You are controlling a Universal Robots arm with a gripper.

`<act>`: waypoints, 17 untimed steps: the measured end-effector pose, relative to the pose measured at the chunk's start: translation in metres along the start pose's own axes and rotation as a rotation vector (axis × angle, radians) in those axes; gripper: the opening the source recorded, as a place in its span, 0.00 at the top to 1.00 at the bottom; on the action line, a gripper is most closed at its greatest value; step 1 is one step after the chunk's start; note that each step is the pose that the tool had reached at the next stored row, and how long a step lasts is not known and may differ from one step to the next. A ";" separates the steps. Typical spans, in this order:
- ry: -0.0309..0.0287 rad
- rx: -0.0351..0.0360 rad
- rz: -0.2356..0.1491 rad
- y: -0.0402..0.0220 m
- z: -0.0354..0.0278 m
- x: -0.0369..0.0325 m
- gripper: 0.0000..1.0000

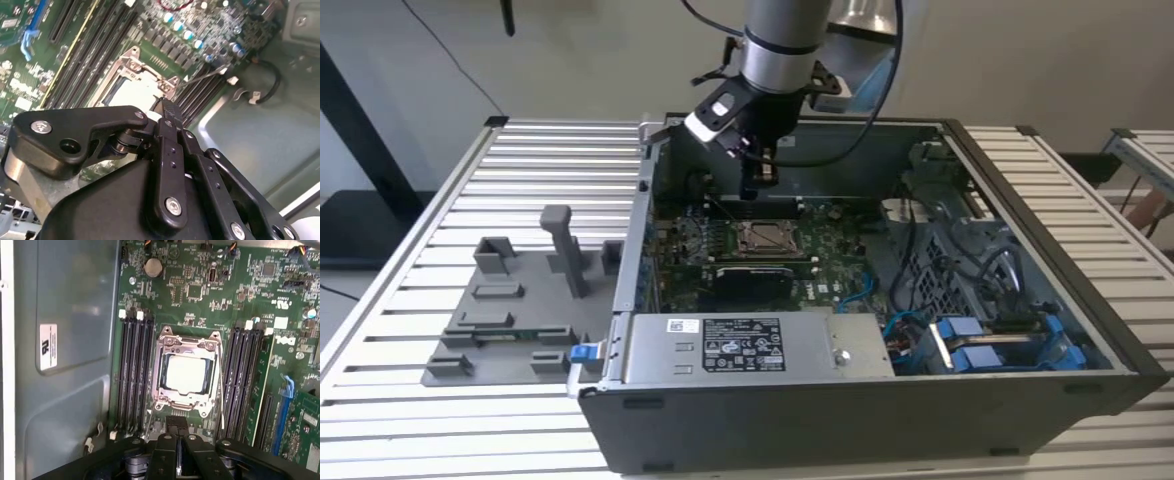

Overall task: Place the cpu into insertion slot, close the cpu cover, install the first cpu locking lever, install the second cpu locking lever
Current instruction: 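Install the first cpu locking lever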

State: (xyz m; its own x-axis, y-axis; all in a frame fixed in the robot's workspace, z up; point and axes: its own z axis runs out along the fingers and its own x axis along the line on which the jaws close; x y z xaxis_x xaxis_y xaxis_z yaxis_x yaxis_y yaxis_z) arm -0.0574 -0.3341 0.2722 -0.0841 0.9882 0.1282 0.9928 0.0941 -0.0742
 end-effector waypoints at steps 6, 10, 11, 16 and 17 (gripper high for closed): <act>0.0160 0.0319 0.003 -0.0083 0.0008 0.0007 0.89; 0.0252 0.0772 0.008 -0.0122 0.0011 0.0010 0.89; 0.0273 0.0880 0.010 -0.0130 0.0011 0.0011 0.89; 0.0365 0.1216 0.013 -0.0173 0.0015 0.0015 0.89; 0.0371 0.1257 0.014 -0.0180 0.0016 0.0019 0.89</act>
State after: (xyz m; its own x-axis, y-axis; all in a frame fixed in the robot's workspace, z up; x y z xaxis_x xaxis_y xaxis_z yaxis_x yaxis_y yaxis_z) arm -0.0756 -0.3337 0.2722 -0.0648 0.9846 0.1626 0.9751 0.0971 -0.1993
